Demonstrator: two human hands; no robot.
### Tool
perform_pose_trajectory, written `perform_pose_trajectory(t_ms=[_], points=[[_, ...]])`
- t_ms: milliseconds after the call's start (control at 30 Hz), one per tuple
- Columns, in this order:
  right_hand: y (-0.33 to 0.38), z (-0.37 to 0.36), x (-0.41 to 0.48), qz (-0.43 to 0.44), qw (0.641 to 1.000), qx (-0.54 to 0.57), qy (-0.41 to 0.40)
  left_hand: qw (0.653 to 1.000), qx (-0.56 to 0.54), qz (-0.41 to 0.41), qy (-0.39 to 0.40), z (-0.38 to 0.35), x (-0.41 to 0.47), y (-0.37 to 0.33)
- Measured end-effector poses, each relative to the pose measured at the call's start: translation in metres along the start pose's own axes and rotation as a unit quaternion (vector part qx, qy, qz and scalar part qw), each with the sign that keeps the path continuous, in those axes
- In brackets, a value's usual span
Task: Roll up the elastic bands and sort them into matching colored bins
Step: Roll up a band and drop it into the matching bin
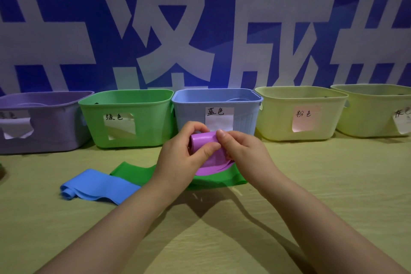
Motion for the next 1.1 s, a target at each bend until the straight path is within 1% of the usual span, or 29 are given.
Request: perform_pose_trajectory(t_ms=[100,233,367,533,633,733,833,867,967,1100], points=[[-0.001,0.000,-0.001,-0.014,1.000,0.018,0.015,1.000,-0.005,-0.010,-0.007,0.002,0.000,-0.001],[0.002,-0.004,-0.004,0.001,0.997,0.066,0.035,0.999,0.001,-0.013,-0.029,0.005,0.003,0.003],[0.004,-0.005,-0.005,0.009,0.992,0.112,0.051,0.999,-0.023,0.002,-0.037,0.005,0.005,0.004],[0.005,-0.004,-0.004,0.015,0.992,0.121,0.042,0.996,-0.084,0.042,-0.002,0.003,0.005,0.002],[0.006,-0.003,-0.004,0.022,0.995,0.091,0.022,0.993,-0.105,0.044,0.020,0.002,0.004,-0.003],[0.002,-0.001,-0.001,0.026,0.999,0.024,-0.011,0.997,-0.071,0.019,0.024,0.004,0.003,-0.004],[0.006,-0.001,-0.004,0.022,0.999,0.021,-0.025,0.998,0.052,-0.036,0.031,0.011,0.001,-0.006],[0.008,-0.002,-0.005,0.022,0.999,0.027,-0.026,0.995,0.077,-0.051,0.031,0.013,0.001,-0.008],[0.016,-0.002,-0.006,0.031,0.999,0.041,-0.011,0.993,0.090,-0.070,0.027,0.021,0.005,-0.013],[0.034,-0.005,-0.007,0.067,0.993,0.090,0.024,0.995,0.059,-0.075,0.016,0.037,0.010,-0.016]])
Point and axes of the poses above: each hand's wrist, its own x-axis towards the middle knuckle, its own z-axis out of the back of the hand, y = z × x, the point moved 1 cm from there along x, towards the middle knuckle, and after that the axes turned 3 degrees about x, right-handed, at the moved point
